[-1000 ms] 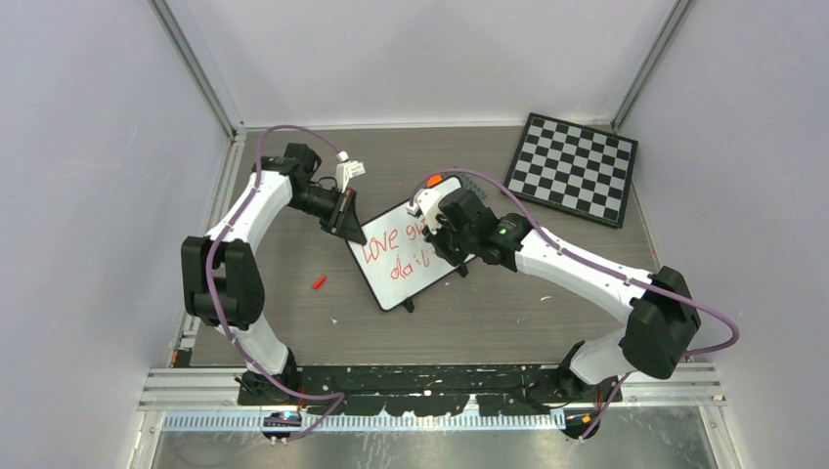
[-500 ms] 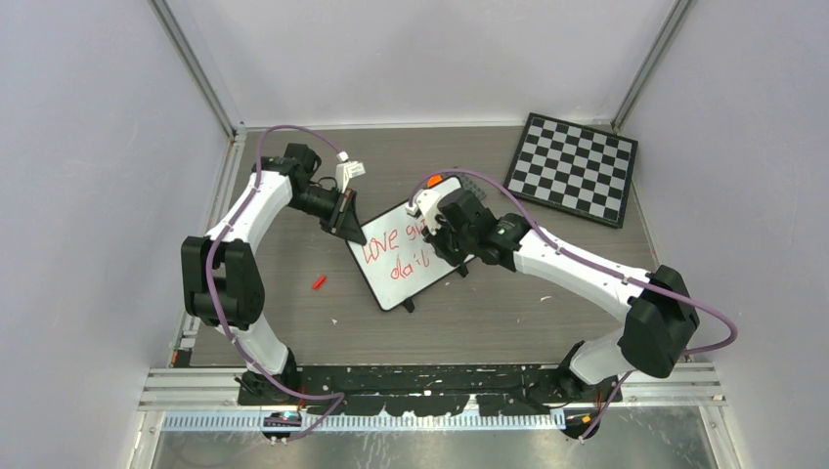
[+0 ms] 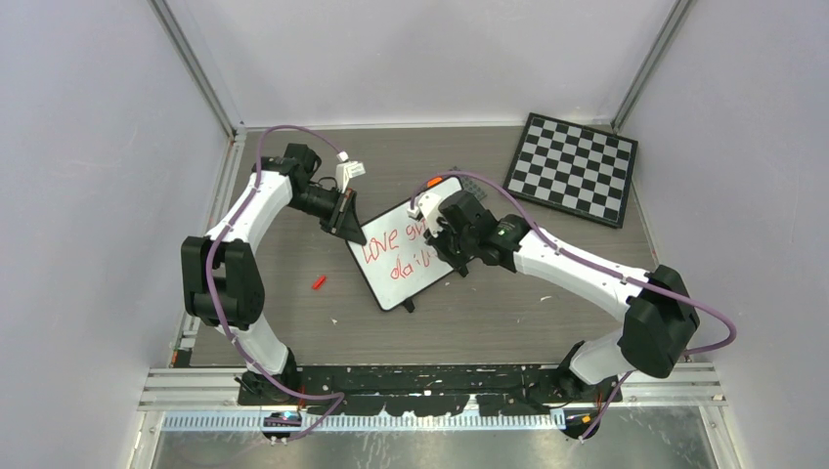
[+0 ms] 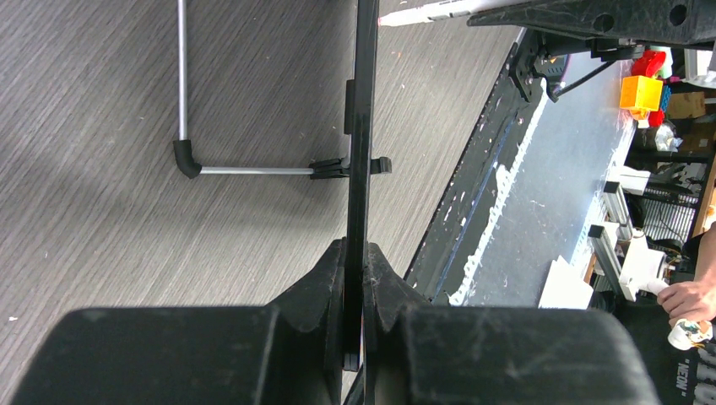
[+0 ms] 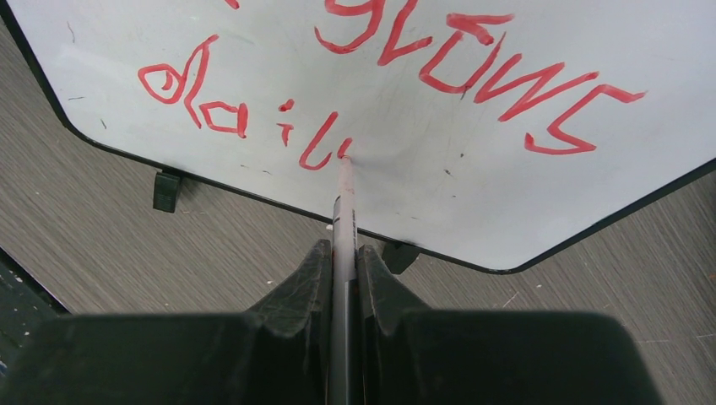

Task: Write a sentence on the whiteboard

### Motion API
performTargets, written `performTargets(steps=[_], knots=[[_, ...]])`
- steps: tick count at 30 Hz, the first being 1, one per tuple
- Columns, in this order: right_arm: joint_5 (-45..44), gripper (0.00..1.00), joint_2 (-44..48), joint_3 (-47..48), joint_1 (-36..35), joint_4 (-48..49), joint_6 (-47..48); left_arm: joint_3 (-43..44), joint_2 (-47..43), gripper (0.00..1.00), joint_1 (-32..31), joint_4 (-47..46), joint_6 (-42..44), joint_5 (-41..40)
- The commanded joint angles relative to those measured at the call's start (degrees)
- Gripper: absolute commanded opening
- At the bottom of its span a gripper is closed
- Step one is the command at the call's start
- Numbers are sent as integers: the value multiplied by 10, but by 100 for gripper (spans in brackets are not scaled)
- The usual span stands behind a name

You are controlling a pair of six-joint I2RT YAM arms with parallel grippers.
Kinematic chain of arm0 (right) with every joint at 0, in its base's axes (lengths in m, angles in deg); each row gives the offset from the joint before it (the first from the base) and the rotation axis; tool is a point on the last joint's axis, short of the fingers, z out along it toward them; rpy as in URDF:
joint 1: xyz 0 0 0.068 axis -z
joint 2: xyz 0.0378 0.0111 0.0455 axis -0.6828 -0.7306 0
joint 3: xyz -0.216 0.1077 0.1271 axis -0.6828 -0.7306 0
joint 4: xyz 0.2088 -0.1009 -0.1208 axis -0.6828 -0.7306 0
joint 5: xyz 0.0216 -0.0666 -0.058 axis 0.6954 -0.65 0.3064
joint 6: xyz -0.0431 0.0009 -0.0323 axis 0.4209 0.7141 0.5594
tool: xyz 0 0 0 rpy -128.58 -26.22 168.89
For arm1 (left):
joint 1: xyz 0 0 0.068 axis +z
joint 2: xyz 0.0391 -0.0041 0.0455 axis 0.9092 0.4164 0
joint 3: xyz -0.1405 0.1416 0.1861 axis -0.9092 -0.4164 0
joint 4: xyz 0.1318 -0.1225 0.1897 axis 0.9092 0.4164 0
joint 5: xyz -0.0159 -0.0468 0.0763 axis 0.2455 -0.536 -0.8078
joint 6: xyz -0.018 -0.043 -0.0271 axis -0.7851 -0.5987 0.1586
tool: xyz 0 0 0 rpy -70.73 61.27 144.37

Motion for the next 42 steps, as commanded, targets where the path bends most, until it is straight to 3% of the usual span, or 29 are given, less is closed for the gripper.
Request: performTargets(steps=[1,9,26,34,42], knots=[[-18,0,4,27,19,17,12,-10,-4,0,-5,-6,7,-43],[-3,0,-1,35,28,16,10,-11,0,0,-5,-8,8,-43],[16,0,0,-38,10,31,-10,-12,0,0,-5,-11,7,-45],[22,0,-16,5,-15,39,-25,-18,-2,0,-5,-17,4,-47],[37,0,26,15,-16,4,-25,-13,-3,0,-5,-16,3,-45]])
